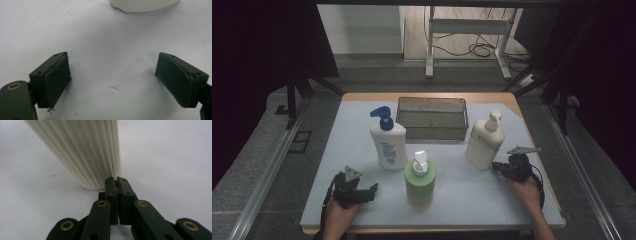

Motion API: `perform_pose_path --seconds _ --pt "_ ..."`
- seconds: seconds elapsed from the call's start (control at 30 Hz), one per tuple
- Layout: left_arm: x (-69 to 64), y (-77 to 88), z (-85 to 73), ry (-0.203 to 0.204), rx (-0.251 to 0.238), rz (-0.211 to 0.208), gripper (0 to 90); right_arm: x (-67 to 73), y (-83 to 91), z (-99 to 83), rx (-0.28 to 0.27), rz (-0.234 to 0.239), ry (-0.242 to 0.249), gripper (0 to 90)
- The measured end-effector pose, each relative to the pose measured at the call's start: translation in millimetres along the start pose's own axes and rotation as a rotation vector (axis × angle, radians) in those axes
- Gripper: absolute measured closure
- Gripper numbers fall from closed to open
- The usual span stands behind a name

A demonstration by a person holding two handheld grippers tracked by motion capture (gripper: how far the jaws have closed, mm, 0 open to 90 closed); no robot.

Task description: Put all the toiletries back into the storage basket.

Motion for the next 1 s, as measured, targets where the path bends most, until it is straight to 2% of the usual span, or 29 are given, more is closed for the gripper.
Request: perform_pose_path --seconds 0.1,0.27,0.63,0.8,1.0 --pt "-0.1 0.0 0.0 0.0 0.0 0.0 12.3 3.5 -0.4 0.4 0.008 -0.004 0.019 87.5" --pt "0.0 0.0 0.0 0.0 0.0 0.0 12.3 3.4 -0.2 -0.1 0.001 0.008 0.011 86.8" --pt "0.0 0.0 0.0 0.0 0.0 0.0 12.3 4.6 8.1 -0.5 -0.014 -0.011 0.037 78.2" --pt "0.0 0.0 0.0 0.0 0.0 0.0 12.3 10.1 15.8 -0.9 -0.022 -0.014 0.041 72.5" --pt "-0.1 0.0 0.0 0.0 -0.001 0.0 12.3 21.6 22.6 0.5 -0.015 0.007 0.061 65.3"
Point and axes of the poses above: each handheld gripper's, and its own axes: y roughly backward along the jaws, z roughly out of its top, x roughly to its left, the point moved 10 cm from there along -y, roughly forward along the jaws, and after that the axes turned 9 degrees about y, right-handed, at the moved point
